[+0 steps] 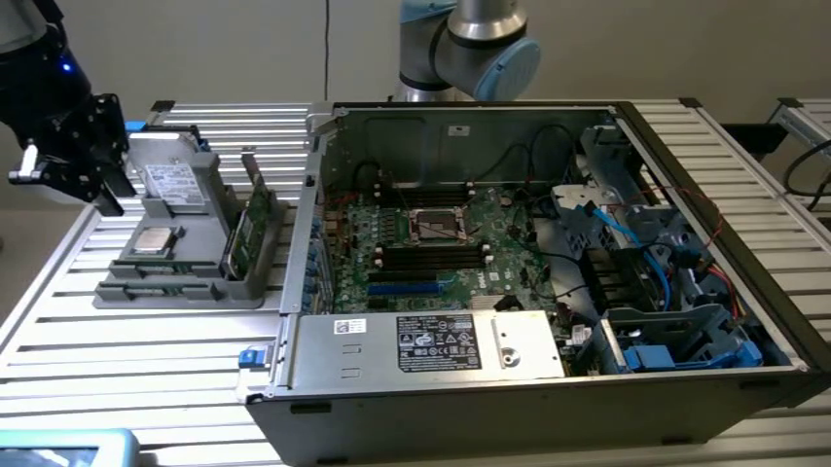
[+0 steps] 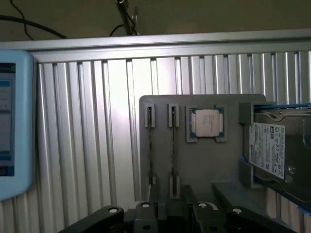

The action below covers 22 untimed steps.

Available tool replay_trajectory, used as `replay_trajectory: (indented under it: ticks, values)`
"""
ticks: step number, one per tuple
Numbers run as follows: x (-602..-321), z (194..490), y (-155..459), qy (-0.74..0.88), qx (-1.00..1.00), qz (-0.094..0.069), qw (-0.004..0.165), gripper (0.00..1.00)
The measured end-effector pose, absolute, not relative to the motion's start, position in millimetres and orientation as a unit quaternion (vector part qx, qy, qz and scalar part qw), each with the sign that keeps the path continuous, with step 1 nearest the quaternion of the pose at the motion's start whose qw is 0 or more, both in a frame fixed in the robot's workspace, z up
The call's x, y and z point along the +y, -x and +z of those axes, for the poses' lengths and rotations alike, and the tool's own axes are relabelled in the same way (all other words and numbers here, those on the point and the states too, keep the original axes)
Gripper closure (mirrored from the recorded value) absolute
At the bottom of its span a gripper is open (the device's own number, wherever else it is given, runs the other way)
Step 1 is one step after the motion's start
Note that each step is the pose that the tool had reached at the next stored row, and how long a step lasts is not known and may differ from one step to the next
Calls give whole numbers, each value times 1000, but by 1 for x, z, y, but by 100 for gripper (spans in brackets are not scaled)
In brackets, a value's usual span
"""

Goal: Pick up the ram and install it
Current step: 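Pick up the ram and move it above insertion slot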

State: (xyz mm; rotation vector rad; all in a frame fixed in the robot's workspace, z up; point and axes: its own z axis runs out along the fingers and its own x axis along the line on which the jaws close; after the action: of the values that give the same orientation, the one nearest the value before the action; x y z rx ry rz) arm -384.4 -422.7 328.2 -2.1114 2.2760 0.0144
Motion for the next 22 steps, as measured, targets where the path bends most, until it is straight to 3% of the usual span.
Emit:
replay_trajectory:
  ticks: [1, 22]
  values:
    - [-423, 327, 384, 680, 733, 4, 18, 64]
    - [-424, 297, 384, 685, 728, 7, 6, 64]
